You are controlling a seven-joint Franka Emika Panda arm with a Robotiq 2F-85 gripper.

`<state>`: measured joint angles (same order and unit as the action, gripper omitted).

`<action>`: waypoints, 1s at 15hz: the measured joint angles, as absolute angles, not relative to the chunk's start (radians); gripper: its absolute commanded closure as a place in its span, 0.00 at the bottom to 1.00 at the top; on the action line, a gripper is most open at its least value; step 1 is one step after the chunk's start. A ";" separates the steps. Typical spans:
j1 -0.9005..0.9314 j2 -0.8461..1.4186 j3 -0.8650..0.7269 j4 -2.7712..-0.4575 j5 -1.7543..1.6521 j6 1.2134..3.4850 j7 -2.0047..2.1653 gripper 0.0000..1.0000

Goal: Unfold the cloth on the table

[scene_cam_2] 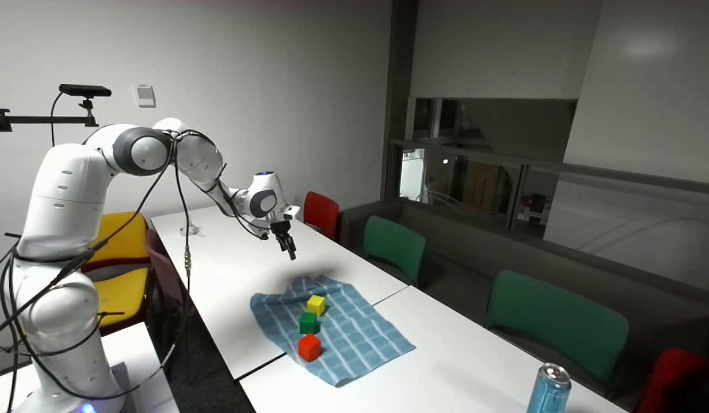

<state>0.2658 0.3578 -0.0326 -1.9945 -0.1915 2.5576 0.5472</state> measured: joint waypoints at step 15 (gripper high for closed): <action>0.367 0.576 -0.068 -1.747 -0.301 2.250 0.816 0.00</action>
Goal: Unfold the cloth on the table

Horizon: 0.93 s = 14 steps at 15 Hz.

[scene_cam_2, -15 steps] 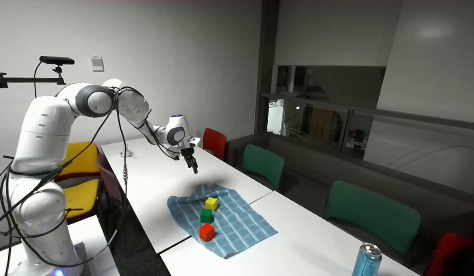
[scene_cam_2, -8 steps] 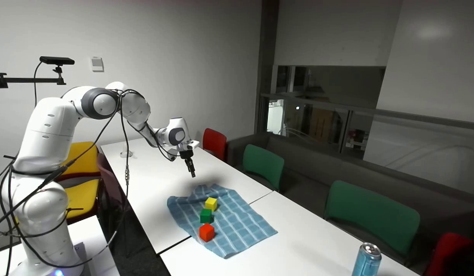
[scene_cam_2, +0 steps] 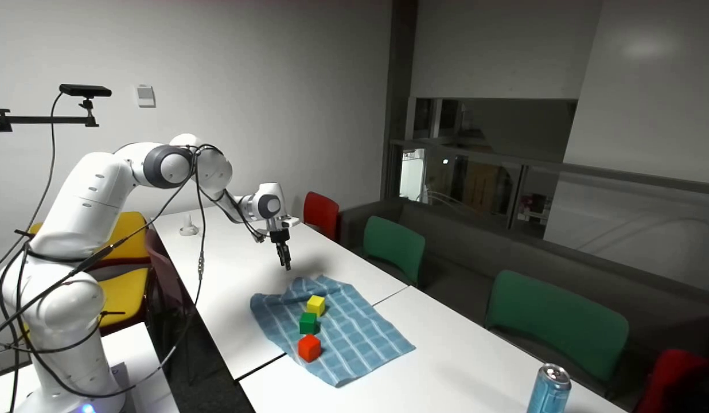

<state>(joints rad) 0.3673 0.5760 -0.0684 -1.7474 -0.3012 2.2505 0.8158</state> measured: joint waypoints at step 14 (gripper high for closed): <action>0.369 0.784 -0.095 -1.508 -0.333 2.055 0.822 0.00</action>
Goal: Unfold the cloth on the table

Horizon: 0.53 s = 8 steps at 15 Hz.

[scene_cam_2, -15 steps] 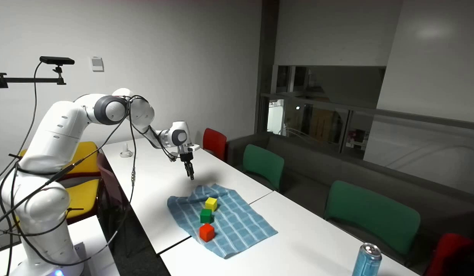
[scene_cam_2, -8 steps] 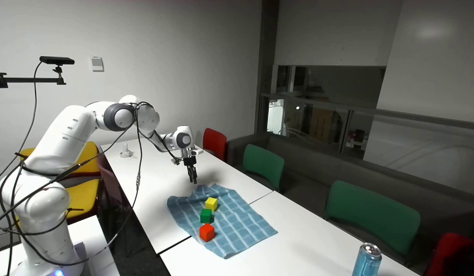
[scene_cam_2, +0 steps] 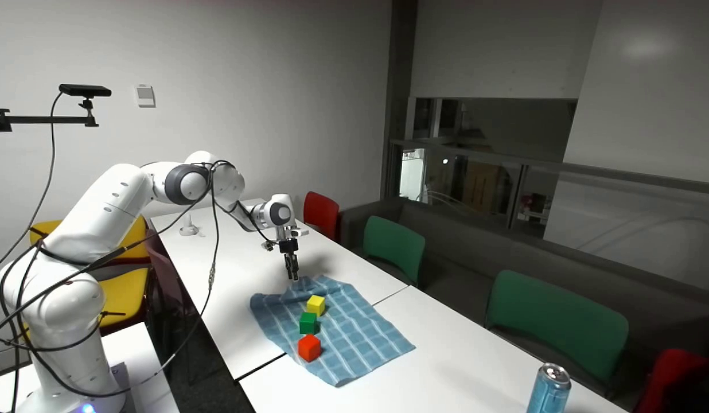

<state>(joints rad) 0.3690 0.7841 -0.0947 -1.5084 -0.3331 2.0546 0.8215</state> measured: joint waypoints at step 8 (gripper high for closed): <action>0.369 0.835 -0.098 -1.418 -0.333 1.964 0.826 0.71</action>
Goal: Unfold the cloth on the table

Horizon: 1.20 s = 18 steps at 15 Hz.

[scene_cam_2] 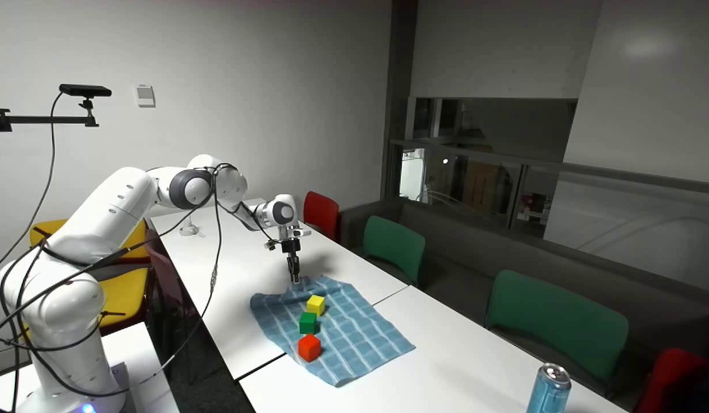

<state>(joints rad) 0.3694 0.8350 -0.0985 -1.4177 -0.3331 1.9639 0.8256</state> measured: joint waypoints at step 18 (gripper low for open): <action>0.446 0.843 -0.095 -1.347 -0.389 1.962 0.822 0.99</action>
